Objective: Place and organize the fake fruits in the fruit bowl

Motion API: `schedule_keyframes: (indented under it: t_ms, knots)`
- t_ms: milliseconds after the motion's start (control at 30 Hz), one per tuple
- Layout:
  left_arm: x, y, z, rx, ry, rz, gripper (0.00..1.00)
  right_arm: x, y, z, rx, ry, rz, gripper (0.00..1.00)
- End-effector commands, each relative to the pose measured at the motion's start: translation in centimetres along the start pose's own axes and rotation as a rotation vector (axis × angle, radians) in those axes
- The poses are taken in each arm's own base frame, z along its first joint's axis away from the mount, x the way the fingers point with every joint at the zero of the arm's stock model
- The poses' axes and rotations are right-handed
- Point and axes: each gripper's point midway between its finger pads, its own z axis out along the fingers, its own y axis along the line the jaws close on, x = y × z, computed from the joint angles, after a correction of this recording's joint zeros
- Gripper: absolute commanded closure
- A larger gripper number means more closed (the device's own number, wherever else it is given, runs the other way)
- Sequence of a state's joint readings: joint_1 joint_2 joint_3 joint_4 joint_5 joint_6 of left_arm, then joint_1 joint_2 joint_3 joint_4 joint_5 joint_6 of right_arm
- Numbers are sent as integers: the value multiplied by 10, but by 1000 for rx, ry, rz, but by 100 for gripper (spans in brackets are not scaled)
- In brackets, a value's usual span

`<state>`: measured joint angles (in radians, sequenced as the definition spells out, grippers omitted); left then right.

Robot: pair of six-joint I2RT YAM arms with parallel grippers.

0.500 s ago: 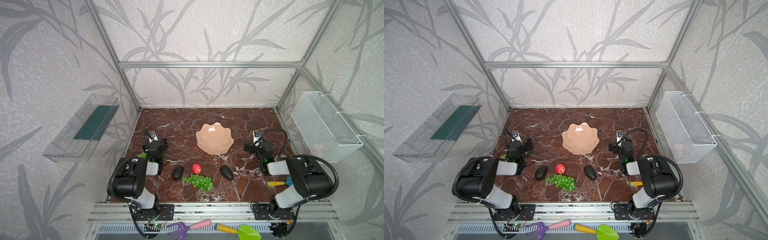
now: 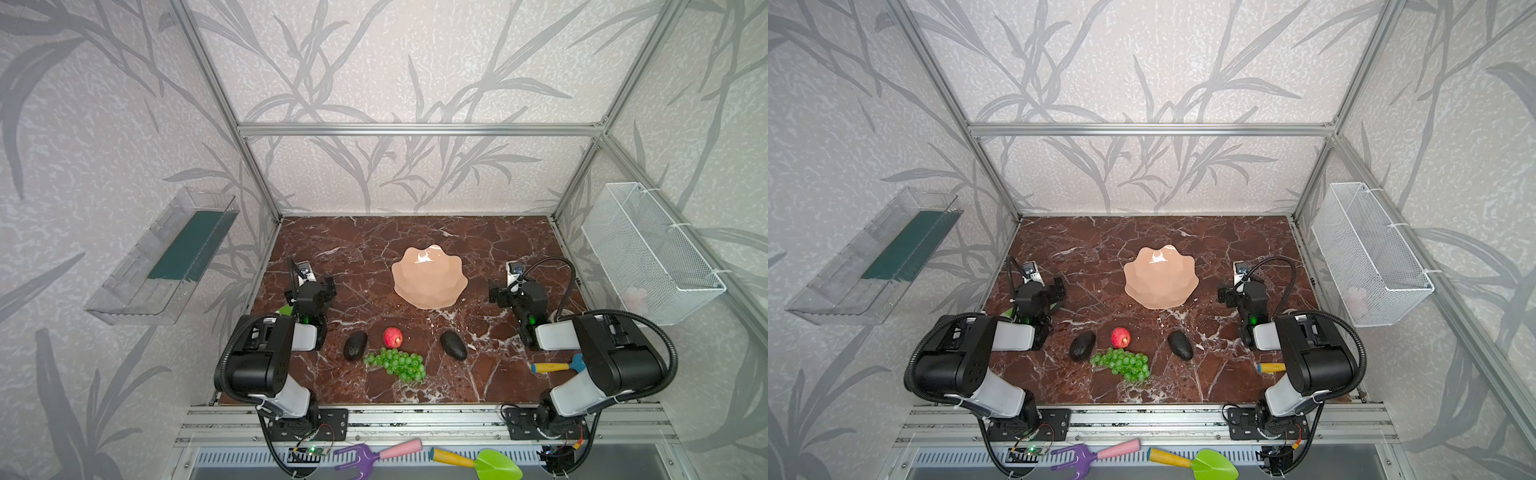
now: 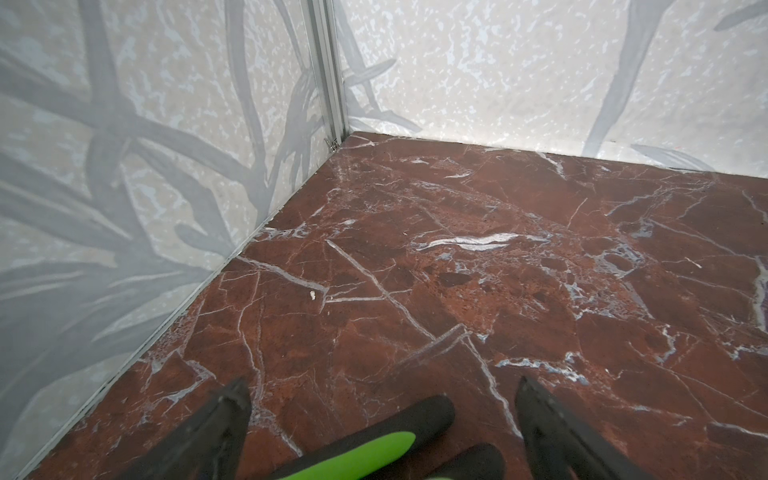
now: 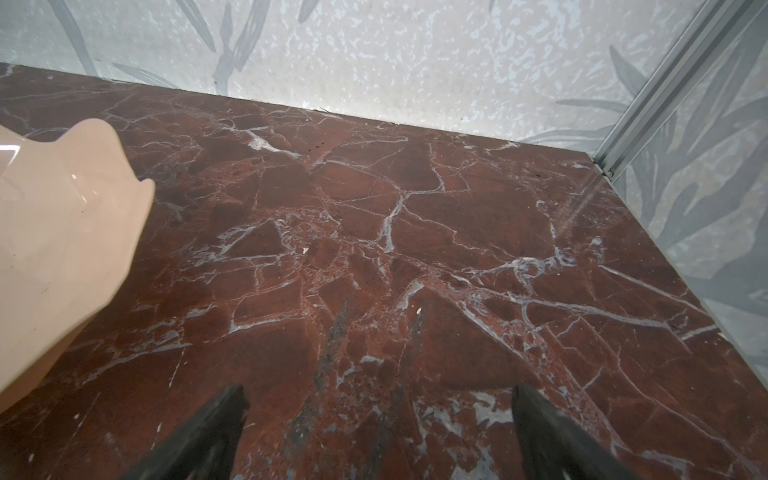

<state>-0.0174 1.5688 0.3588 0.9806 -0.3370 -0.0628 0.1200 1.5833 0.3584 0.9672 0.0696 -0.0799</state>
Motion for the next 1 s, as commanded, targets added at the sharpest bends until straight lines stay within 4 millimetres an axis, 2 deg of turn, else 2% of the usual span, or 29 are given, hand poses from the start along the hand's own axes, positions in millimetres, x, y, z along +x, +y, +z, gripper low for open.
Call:
schedule_keyframes:
  t_ms: [0,667,733,833,933,967]
  knots:
    - [-2,-1,1,8,-13,5,1,-9,-2,2,3,-26,0,1]
    - [-3,2,-1,12,-23,-10,1,-9,-2,2,7,-29,0,1]
    - [-8,10,-8,-22,-36,-36,1,-11,-9,0,48,-41,15,1]
    - [-30,20,-22,-59,-56,-49,2,-28,-29,-20,163,-78,48,1]
    - [-66,38,-44,-117,-58,-151,3,-60,-35,-36,228,10,83,1]
    - [-73,41,-51,-124,-35,-197,2,-75,-29,-43,185,40,135,1]
